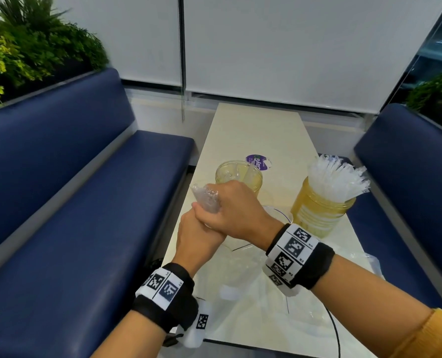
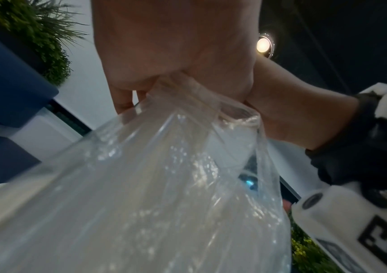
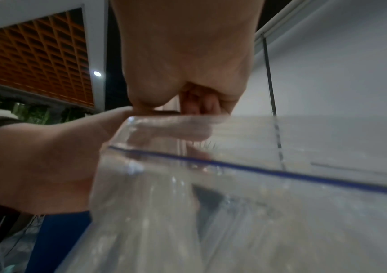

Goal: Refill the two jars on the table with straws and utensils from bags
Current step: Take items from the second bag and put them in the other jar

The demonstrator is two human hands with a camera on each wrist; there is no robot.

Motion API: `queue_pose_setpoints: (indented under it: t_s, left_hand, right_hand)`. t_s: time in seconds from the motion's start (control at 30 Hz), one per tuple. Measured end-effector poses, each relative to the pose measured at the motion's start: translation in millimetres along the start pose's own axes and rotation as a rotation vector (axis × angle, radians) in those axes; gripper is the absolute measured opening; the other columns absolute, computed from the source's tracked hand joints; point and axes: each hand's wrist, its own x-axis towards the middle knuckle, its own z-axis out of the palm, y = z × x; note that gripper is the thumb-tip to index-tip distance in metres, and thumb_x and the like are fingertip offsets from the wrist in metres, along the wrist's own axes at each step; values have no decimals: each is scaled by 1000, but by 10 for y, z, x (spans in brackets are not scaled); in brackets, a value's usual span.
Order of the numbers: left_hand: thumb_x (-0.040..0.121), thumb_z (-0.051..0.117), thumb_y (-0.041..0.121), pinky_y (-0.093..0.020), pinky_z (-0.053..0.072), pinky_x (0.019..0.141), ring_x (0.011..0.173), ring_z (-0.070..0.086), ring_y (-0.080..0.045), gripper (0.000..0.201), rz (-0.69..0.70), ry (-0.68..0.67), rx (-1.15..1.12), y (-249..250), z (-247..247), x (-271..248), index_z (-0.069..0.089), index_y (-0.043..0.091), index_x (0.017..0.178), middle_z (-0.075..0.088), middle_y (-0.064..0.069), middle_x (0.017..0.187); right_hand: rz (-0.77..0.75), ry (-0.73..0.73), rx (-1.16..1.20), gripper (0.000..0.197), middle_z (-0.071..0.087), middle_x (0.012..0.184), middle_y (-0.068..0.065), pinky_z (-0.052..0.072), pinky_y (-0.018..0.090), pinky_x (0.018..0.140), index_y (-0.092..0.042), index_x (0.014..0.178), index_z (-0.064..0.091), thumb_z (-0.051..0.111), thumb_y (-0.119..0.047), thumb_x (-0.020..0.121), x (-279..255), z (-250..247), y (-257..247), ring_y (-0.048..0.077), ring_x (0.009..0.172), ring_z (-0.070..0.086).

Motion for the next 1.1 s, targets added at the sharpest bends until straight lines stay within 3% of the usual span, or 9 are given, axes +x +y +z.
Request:
queue_pose_setpoints:
  t_s: [0.13,0.27,0.37,0.47,0.57,0.63,0.73,0.93,1.1]
  left_hand:
    - [63,88,56,-23,56,76,88,65,2,55,-9,-71,-35,-38,-81,-39,64,31,106,69,17,94]
    - [48,88,71,-36,59,83,93,67,-4,68,-43,-71,22,-142,-115,-25,64,35,101,70,17,101]
    - [50,91,63,-39,59,84,93,67,-4,63,-50,-72,51,-158,-148,-8,64,37,100,68,21,103]
    - [53,93,55,-37,59,85,89,68,-1,59,-32,-63,69,-170,-186,-20,65,38,101,66,23,106]
    - [54,93,55,-37,59,84,84,69,0,57,-13,-52,77,-208,-218,-26,65,39,101,66,22,106]
    - [55,93,54,-34,59,84,85,68,0,56,-4,-53,91,-223,-250,-33,64,39,101,66,23,107]
    - [56,93,53,-29,57,83,90,67,-2,56,-3,-60,103,-248,-306,-41,64,39,101,65,25,109]
    - [59,93,49,-21,52,83,93,67,-4,54,12,-74,112,-300,-383,-22,65,39,104,64,26,109]
    - [61,92,49,-14,48,83,95,66,-3,52,27,-78,126,-303,-388,7,65,39,104,63,26,109]
  right_hand:
    - [-73,85,105,54,27,45,-17,23,11,46,-41,61,28,70,-23,88,159,-230,-65,1,39,31]
    - [-12,163,185,53,36,43,-2,25,23,43,-32,53,32,69,-21,90,519,-674,-29,8,38,26]
    - [52,274,239,47,39,41,-9,25,20,42,-21,50,43,67,-24,90,803,-1022,55,6,37,29]
    - [75,413,243,49,40,35,-14,23,10,40,-28,49,39,67,-24,89,1051,-1288,181,4,34,35]
    - [96,489,140,48,34,44,-17,22,12,42,-32,51,35,64,-30,88,1236,-1326,416,4,35,36]
    - [152,500,49,42,39,47,-12,23,14,45,-25,53,42,61,-38,88,1322,-1245,652,5,40,37]
    - [221,478,-59,40,50,54,0,29,23,49,-12,65,55,57,-44,90,1395,-1011,1003,18,51,46]
    - [350,274,-91,50,42,50,0,31,28,54,-21,53,36,61,-45,90,1298,-445,1398,21,51,41]
    - [493,-16,-80,47,68,58,5,60,37,61,-11,76,66,63,-56,85,1134,-121,1634,18,50,66]
